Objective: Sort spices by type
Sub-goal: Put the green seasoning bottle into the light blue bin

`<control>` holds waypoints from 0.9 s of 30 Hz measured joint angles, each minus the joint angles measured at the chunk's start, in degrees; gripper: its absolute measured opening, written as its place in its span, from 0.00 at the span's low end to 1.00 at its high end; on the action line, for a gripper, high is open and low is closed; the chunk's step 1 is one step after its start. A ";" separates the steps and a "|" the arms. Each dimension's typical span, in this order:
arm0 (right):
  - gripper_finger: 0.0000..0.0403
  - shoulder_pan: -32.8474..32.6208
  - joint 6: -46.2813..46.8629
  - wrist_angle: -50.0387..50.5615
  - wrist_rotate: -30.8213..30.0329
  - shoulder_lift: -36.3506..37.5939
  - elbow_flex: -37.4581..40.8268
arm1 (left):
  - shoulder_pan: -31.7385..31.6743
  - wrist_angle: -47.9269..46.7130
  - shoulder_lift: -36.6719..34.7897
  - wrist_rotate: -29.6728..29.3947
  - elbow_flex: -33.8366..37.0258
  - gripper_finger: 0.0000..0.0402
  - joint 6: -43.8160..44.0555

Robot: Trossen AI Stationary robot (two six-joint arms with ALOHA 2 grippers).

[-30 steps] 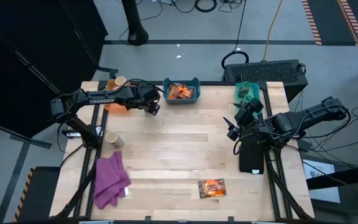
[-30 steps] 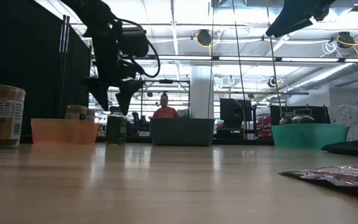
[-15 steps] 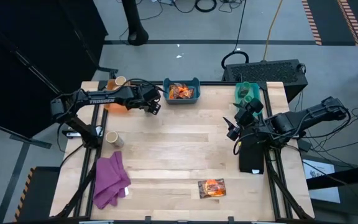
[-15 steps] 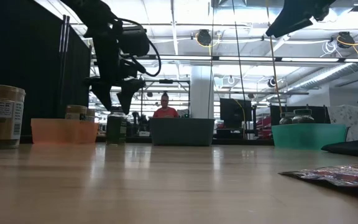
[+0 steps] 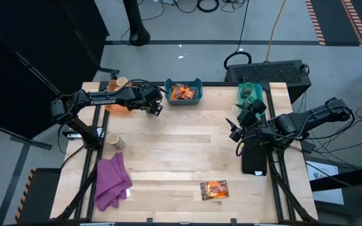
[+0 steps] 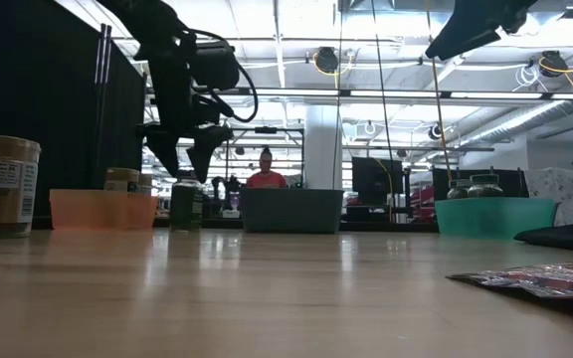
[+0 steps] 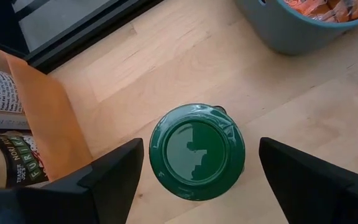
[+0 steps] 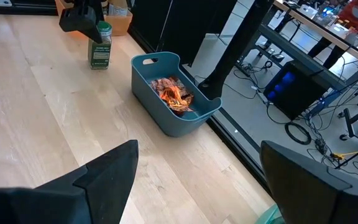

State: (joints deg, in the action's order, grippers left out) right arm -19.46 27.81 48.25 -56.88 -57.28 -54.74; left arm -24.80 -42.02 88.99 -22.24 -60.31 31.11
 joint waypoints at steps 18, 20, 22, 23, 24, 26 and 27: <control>0.79 0.00 0.02 0.00 0.24 0.00 0.00 | 0.23 -0.39 -0.13 2.33 0.02 0.51 -0.60; 0.79 0.01 0.02 0.00 0.30 0.00 0.00 | 0.80 -0.31 -0.13 3.54 0.01 0.51 -1.89; 0.79 0.02 0.02 0.00 0.72 0.00 0.00 | 2.12 0.36 -0.18 6.44 -0.03 0.51 -3.17; 0.79 0.00 0.02 0.00 1.24 0.00 0.00 | 3.03 0.73 -0.20 7.98 -0.07 0.51 -4.17; 0.79 0.00 0.03 0.00 1.59 0.00 0.00 | 4.11 1.19 -0.22 9.44 -0.07 0.51 -5.14; 0.79 0.00 0.06 0.00 1.73 0.00 0.00 | 6.29 2.72 -0.24 12.20 -0.09 0.51 -6.50; 0.79 0.00 0.25 0.00 1.73 0.00 0.00 | 7.49 3.57 -0.23 12.65 -0.09 0.51 -6.60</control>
State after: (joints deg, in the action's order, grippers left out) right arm -19.46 28.07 48.25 -55.16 -57.28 -54.74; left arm -17.31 -38.45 88.76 -9.59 -60.40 24.51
